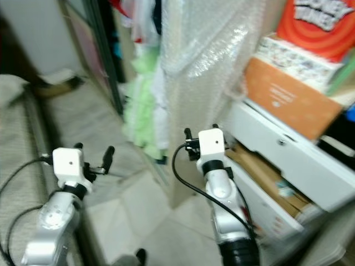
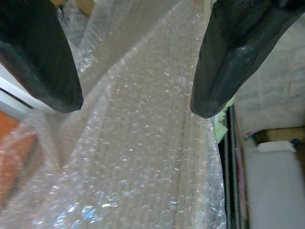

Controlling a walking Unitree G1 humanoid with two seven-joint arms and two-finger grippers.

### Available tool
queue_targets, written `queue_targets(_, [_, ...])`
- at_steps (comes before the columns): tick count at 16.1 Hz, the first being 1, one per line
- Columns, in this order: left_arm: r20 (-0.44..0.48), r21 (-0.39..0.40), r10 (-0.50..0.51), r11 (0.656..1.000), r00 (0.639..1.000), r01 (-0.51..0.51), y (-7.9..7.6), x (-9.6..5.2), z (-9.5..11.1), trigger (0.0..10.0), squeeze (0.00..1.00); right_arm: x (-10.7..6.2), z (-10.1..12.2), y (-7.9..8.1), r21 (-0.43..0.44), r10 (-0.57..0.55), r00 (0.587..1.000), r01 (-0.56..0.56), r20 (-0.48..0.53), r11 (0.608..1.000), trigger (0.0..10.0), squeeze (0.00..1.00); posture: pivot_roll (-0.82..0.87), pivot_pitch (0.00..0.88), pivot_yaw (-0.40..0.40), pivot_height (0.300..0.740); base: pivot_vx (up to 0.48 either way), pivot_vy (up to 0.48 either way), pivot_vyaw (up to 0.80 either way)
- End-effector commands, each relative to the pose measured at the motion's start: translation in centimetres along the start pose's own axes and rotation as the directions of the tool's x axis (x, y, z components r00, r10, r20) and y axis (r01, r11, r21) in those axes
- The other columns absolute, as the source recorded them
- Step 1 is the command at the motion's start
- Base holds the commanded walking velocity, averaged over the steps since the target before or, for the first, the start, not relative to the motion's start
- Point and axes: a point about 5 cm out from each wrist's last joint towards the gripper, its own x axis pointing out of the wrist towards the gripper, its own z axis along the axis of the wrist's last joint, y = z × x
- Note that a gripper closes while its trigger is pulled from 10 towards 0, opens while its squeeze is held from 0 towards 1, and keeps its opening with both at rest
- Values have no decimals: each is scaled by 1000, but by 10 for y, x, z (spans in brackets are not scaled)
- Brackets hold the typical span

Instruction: Clean up the room

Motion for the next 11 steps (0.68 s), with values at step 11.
queue_targets(11, [17,22,-5,1000,1000,4,0,3,3,10000,0,4,3,5,-11,37,999,-36,27,999,10000,0,87,0,-31,740,0,0,800])
